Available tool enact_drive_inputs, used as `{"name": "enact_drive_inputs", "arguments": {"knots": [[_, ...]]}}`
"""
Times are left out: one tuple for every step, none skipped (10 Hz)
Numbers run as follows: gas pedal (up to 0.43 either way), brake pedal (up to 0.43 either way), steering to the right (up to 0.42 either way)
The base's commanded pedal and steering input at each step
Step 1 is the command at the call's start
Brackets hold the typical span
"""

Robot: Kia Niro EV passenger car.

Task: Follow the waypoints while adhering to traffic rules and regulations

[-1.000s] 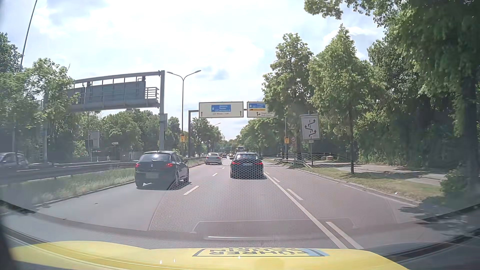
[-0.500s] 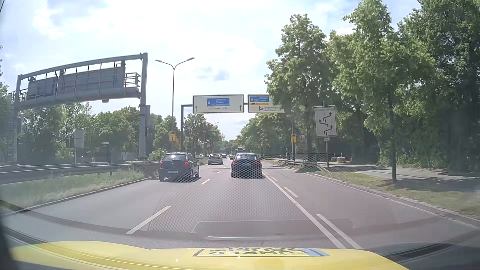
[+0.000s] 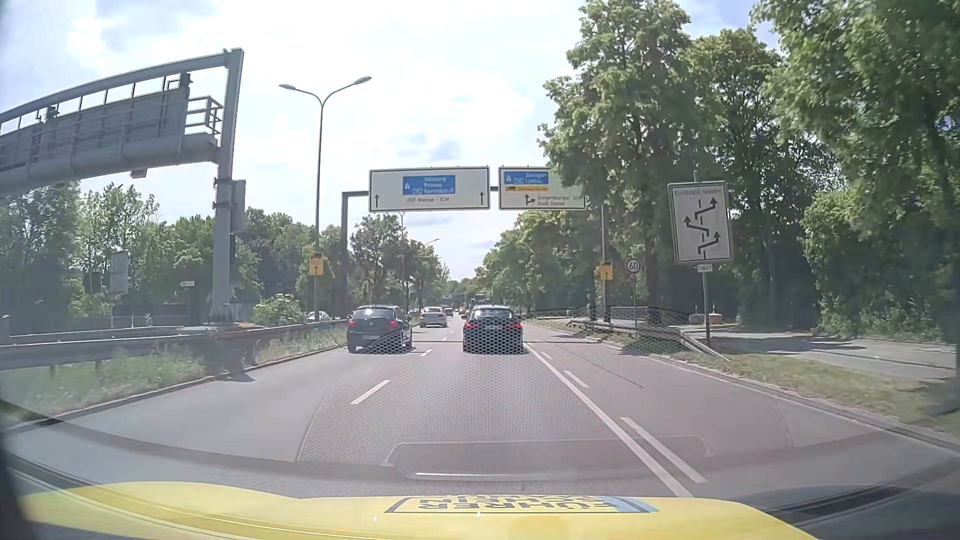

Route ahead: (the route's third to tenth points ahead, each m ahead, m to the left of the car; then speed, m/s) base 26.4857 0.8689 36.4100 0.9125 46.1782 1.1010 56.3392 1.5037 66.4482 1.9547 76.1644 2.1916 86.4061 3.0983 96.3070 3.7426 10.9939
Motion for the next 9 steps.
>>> {"name": "enact_drive_inputs", "arguments": {"knots": [[0.189,0.0,-0.006],[0.189,0.0,-0.006],[0.189,0.0,-0.006],[0.189,0.0,-0.006],[0.189,0.0,-0.006],[0.189,0.0,-0.006],[0.189,0.0,-0.005],[0.189,0.0,-0.005],[0.189,0.0,-0.005]]}}
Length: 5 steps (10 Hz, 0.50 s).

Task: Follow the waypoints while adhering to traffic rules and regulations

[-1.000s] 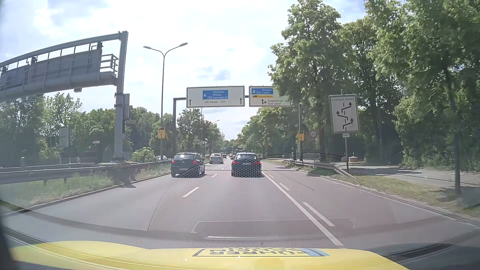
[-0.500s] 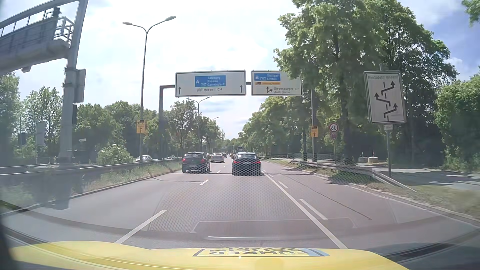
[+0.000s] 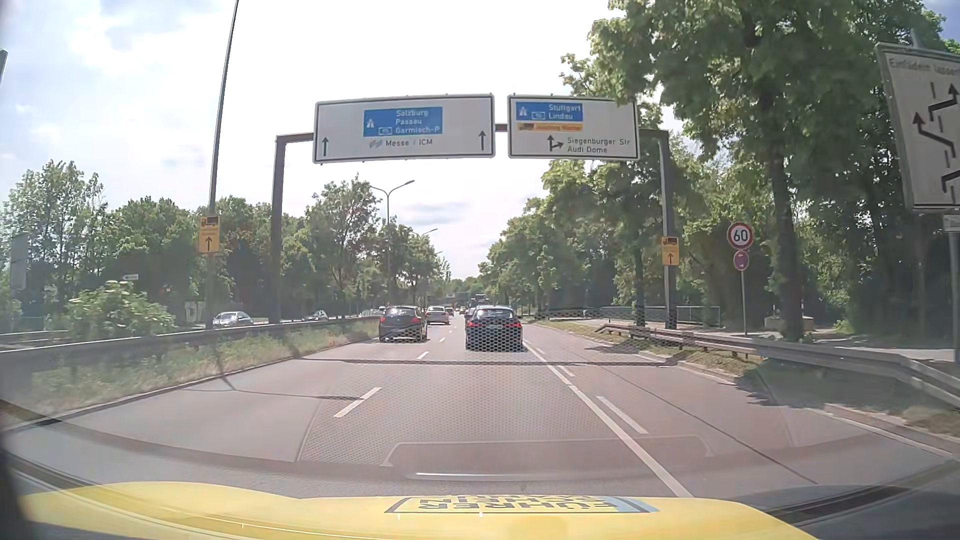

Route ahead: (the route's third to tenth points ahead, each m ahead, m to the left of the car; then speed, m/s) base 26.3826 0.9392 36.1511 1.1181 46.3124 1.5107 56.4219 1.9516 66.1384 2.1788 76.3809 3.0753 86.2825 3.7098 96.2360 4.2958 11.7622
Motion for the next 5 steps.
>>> {"name": "enact_drive_inputs", "arguments": {"knots": [[0.189,0.0,-0.003],[0.177,0.0,-0.002],[0.177,0.0,-0.002],[0.177,0.0,-0.004],[0.169,0.0,-0.005]]}}
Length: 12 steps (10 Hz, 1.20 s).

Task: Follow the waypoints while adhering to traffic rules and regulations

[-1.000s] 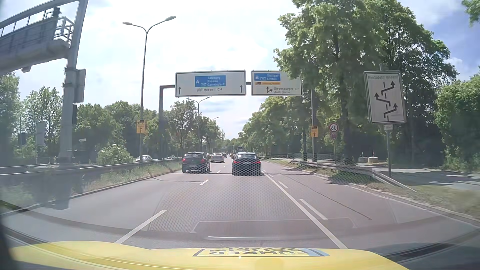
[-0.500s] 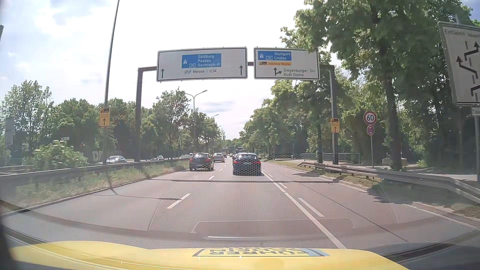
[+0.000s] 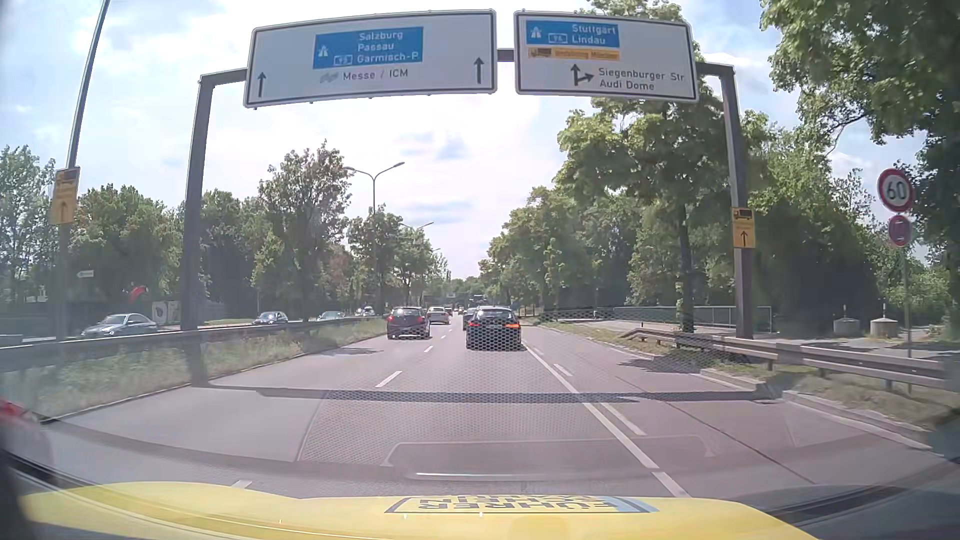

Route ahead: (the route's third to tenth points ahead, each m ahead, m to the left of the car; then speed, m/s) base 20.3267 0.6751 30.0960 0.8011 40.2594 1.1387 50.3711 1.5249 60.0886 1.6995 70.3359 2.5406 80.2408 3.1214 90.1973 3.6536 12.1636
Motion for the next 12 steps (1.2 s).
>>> {"name": "enact_drive_inputs", "arguments": {"knots": [[0.169,0.0,-0.005],[0.169,0.0,-0.007],[0.169,0.0,-0.007],[0.169,0.0,-0.008],[0.157,0.0,-0.007],[0.15,0.0,-0.007],[0.138,0.0,-0.007],[0.138,0.0,-0.007],[0.138,0.0,-0.007],[0.138,0.0,-0.007],[0.138,0.0,-0.007],[0.138,0.0,-0.006]]}}
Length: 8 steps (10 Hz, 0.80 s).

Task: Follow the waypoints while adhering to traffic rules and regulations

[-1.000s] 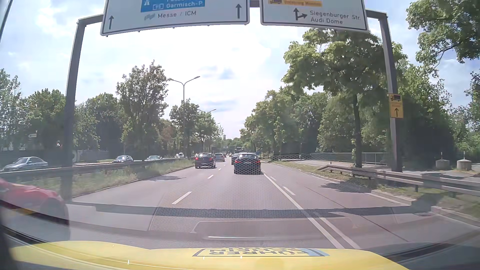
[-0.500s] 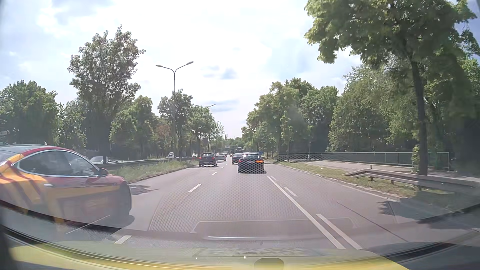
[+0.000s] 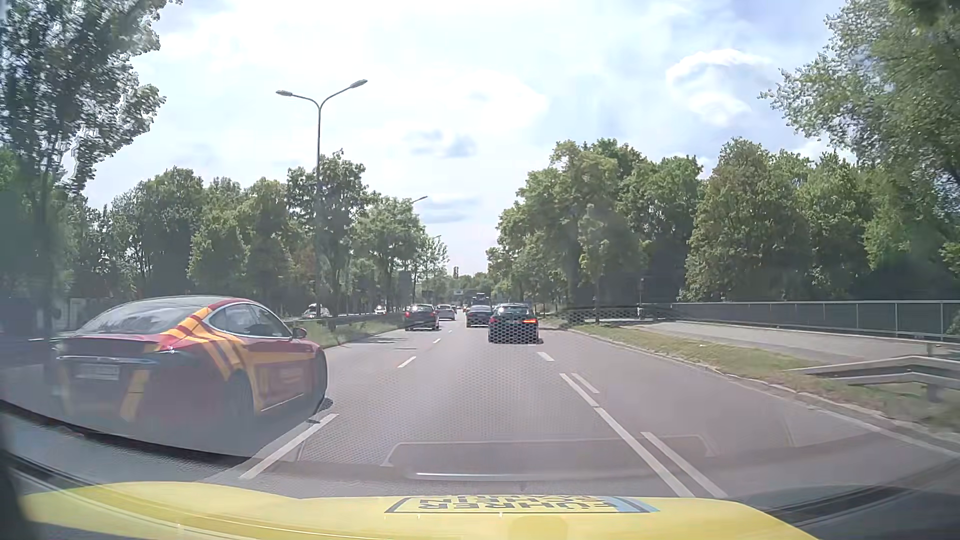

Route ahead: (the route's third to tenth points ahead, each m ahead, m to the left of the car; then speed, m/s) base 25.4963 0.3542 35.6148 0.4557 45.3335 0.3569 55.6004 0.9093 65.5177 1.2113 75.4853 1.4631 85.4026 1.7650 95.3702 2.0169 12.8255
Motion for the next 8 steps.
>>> {"name": "enact_drive_inputs", "arguments": {"knots": [[0.138,0.0,-0.005],[0.138,0.0,-0.005],[0.138,0.0,-0.004],[0.138,0.0,-0.004],[0.138,0.0,-0.004],[0.138,0.0,-0.004],[0.138,0.0,-0.004],[0.138,0.0,-0.004]]}}
